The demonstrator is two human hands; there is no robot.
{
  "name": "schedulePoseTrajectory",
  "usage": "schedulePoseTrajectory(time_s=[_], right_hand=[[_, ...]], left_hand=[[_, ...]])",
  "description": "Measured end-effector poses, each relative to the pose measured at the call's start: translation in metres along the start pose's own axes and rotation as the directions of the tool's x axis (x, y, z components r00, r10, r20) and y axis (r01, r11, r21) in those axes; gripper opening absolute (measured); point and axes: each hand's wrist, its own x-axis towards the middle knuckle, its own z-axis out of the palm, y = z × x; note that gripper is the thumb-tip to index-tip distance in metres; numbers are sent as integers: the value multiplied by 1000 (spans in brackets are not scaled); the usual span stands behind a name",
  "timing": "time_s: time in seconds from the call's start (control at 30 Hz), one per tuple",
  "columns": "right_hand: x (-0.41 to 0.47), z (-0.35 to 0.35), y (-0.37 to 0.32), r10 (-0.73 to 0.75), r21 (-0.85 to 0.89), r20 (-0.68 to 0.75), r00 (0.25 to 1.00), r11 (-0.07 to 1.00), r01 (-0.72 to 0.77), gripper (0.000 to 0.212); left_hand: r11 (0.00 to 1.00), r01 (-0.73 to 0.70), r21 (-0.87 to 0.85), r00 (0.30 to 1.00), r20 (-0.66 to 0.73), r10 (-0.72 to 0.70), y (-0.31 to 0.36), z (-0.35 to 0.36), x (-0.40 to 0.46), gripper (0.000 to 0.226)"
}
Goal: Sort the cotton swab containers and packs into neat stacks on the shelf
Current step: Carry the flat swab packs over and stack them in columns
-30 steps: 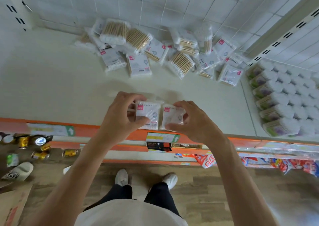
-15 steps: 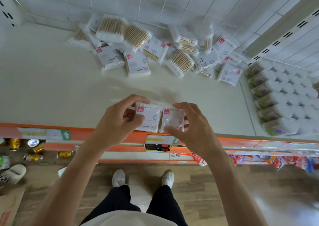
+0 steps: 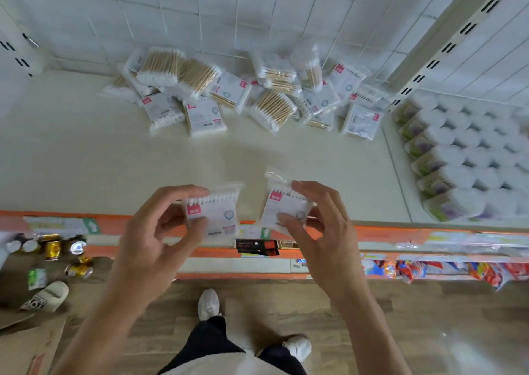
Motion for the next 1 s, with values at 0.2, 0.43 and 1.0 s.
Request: schedulePoseTrajectory(time_s=[0.2,0.43,1.0], right_hand=[[-44,-71,27,56,57,-69,996,997,-52,43],[-101,-179,67,84,71,-178,980,995,-72,44],[-224,-385,144,315,240,-564,763,947,-213,47]], left_hand=[[997,83,0,991,103,-82,8,83,-33,33],[1000,21,-7,957,290,-18,35,201,-56,37],[996,28,-90,802,597,31,103,462,-111,39]])
